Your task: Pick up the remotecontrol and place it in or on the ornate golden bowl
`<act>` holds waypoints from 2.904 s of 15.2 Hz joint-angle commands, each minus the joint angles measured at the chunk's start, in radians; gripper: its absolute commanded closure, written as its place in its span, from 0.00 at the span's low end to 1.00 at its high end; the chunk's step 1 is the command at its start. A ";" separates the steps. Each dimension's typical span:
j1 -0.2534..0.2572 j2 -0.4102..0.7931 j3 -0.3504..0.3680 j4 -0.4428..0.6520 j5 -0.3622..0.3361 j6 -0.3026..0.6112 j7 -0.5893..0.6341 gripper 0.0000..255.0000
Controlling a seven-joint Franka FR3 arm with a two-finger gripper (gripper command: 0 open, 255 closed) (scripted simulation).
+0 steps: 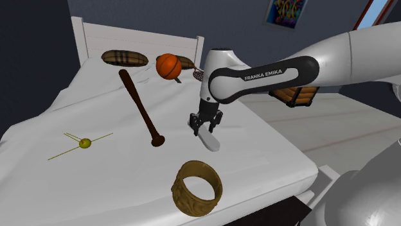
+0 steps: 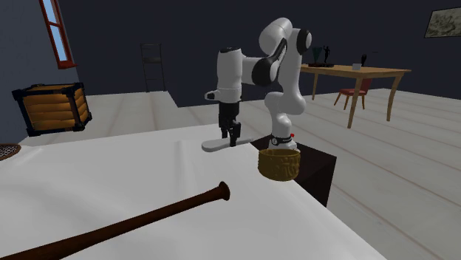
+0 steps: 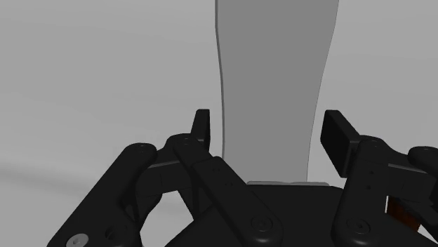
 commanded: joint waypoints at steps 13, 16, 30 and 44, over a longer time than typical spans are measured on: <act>0.019 -0.085 0.016 0.069 0.024 -0.151 0.025 1.00; 0.050 -0.146 0.050 0.016 0.049 -0.157 0.075 1.00; 0.168 -0.296 0.198 -0.133 0.155 -0.142 0.278 1.00; 0.168 -0.246 0.225 -0.241 0.156 0.014 0.287 1.00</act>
